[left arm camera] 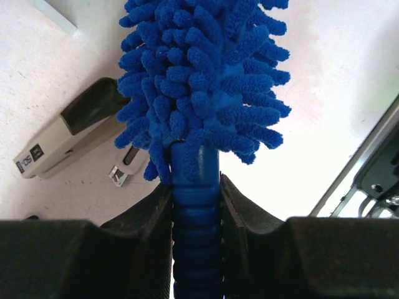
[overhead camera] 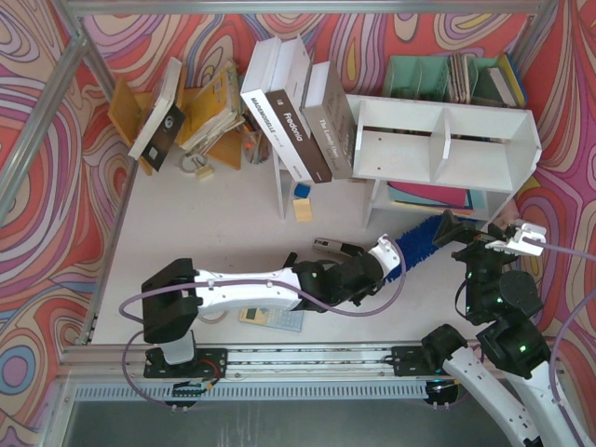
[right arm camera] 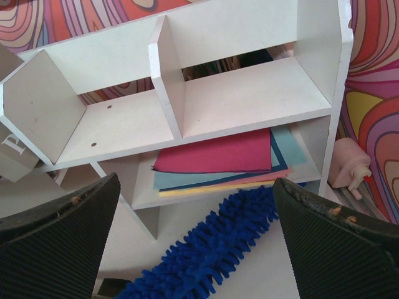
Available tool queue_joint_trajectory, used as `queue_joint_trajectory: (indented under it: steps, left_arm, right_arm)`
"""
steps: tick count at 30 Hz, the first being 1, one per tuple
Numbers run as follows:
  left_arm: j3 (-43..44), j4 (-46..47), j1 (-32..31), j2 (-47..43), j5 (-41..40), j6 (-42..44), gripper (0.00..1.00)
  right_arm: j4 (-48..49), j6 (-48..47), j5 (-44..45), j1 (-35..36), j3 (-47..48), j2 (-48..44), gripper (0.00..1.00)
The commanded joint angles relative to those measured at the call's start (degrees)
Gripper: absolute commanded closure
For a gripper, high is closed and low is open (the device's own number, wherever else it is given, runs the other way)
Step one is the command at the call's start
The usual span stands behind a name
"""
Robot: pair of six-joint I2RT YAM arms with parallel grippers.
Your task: Dust the bookshelf with a duster
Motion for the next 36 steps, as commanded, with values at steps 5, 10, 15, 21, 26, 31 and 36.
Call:
queue_joint_trajectory:
  steps: [5,10,15,21,26,31,36]
  left_arm:
    - [-0.8,6.9,-0.4,-2.2,5.6,1.6,1.0]
    - [-3.1,5.6,-0.4,-0.4,7.2,1.6,1.0]
    - [-5.2,4.3,-0.3,0.9,7.0,1.9,1.0]
    - [-6.7,4.3,-0.6,-2.5,6.6,1.5,1.0]
    - [-8.0,5.1,-1.7,-8.3,4.9,1.7,1.0]
    - [-10.4,7.0,-1.7,-13.3,3.3,1.5,1.0]
    - [-10.6,5.6,0.1,-13.4,4.6,1.9,1.0]
  right_arm:
    - [1.3,-0.8,1.1,0.1,-0.1,-0.4,0.01]
    - [1.1,-0.8,1.2,0.2,-0.2,-0.5,0.01]
    - [1.4,-0.8,1.1,0.2,-0.2,-0.3,0.01]
    - [1.2,-0.7,1.2,0.1,-0.2,-0.3,0.01]
    - [1.4,-0.8,1.1,0.2,-0.2,0.3,0.01]
    - [1.4,-1.0,1.1,0.2,-0.2,0.5,0.01]
    - [1.5,-0.9,1.1,0.1,-0.2,0.8,0.01]
